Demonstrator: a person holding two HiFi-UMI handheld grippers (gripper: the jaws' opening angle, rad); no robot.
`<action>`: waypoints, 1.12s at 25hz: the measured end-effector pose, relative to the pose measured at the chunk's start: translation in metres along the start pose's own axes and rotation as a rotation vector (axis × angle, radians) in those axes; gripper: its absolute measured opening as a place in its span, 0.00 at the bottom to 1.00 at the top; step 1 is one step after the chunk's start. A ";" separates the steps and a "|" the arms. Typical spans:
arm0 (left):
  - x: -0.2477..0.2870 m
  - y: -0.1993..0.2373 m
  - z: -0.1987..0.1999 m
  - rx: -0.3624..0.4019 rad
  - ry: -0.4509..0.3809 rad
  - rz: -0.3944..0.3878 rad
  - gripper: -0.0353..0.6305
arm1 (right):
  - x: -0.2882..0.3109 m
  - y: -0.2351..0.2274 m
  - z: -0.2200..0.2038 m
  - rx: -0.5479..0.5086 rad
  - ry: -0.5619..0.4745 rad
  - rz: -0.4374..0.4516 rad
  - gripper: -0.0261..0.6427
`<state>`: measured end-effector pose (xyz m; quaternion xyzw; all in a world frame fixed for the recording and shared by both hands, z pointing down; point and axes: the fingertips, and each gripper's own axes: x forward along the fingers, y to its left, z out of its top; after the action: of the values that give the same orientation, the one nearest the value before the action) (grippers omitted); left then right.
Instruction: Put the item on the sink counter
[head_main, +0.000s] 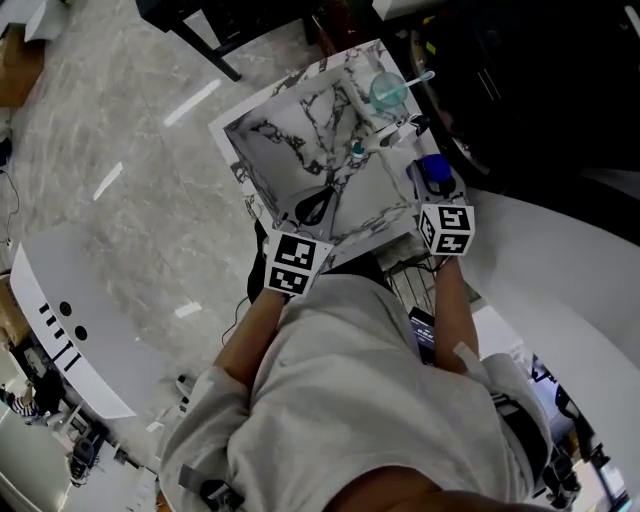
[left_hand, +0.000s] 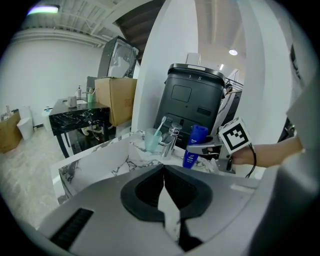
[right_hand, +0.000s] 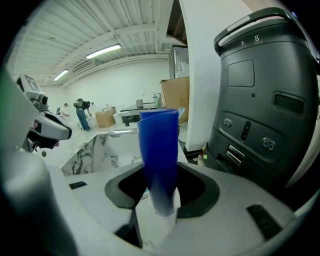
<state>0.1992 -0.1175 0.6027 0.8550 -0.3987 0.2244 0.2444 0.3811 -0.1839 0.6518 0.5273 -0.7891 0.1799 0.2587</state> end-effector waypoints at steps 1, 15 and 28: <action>0.001 0.000 0.000 0.002 0.001 0.002 0.07 | 0.001 0.000 0.000 -0.001 0.000 0.002 0.28; 0.014 -0.007 0.011 0.029 0.007 -0.013 0.07 | 0.003 -0.005 -0.001 0.009 -0.003 0.014 0.28; 0.023 -0.010 0.012 0.034 0.015 -0.028 0.07 | 0.004 -0.005 -0.001 0.004 -0.001 0.024 0.28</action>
<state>0.2228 -0.1317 0.6039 0.8630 -0.3808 0.2340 0.2357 0.3852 -0.1879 0.6554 0.5182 -0.7953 0.1844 0.2548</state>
